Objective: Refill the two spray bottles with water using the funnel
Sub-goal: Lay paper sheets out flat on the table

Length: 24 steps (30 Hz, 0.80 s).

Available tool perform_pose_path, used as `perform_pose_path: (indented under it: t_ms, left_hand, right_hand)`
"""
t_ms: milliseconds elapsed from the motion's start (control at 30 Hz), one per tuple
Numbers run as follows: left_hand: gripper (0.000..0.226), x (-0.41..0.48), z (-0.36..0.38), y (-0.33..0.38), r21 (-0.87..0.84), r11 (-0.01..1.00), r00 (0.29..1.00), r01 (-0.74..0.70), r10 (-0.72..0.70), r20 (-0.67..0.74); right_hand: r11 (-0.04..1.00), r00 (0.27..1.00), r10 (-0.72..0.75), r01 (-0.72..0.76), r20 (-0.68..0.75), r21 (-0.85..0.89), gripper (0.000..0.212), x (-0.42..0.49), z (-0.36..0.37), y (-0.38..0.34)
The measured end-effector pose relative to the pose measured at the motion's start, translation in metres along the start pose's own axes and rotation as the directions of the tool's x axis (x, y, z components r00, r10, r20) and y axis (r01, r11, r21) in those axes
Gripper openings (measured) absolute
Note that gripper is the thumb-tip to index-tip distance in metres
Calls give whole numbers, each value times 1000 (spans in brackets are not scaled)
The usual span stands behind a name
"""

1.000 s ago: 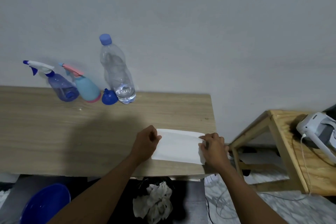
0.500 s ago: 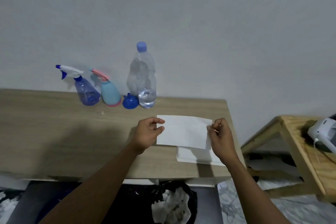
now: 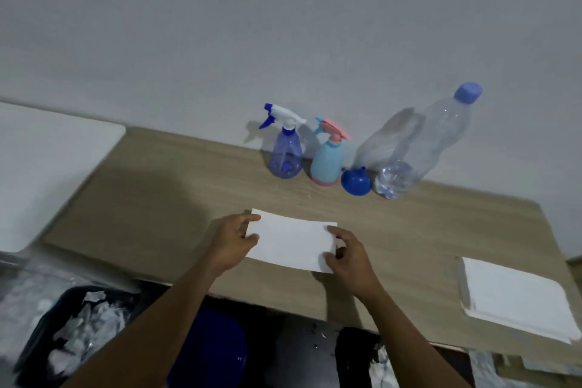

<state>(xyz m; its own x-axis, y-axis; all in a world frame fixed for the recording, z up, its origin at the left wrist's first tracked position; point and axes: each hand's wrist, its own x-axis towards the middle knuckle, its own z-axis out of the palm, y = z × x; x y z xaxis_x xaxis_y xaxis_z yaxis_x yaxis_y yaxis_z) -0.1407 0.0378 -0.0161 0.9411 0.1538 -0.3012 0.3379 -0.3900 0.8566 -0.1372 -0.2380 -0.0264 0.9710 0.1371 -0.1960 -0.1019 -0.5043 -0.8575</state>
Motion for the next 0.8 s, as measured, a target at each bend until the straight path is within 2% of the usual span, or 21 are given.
perform_pose_path:
  t_ms: [167,267,367,433,467,533,567,667,800]
  left_hand:
    - [51,40,-53,-14,94,994,998,-55,56,-4]
    - [51,59,-64,-22,173,983,997,-66,71,-24]
    - [52,68,-65,-30,286,955,994,-74,92,-53]
    - [50,65,-59,-35,458,877,966,-149,229,-123]
    - [48,62,-54,-37,532,819,936,-213,327,-129]
    - [48,59,-44,-41,623,711,883,-326,464,-68]
    - [50,60,-39,-44,661,664,875,-349,484,-24]
    - [57,74,-33,-48,746,594,913,-299,406,43]
    - [68,85,-23,-61,787,541,945,-297,284,161]
  right_hand:
    - [993,997,-77,75,-14,-96,60,56,48,-33]
    - [989,999,-52,53,15,-138,60,75,59,-50]
    - [953,987,-136,107,-86,-282,53,82,62,-61]
    - [894,954,-252,165,-164,-416,44,79,69,-64]
    - [886,952,-261,169,-162,-432,42,78,74,-65]
    - [866,964,-254,189,-82,-463,44,80,92,-65]
    - [840,967,-255,212,-18,-500,47,84,102,-64]
    - [764,972,-203,233,119,-602,55,102,131,-62]
    - [728,977,-90,197,193,-657,63,115,154,-53]
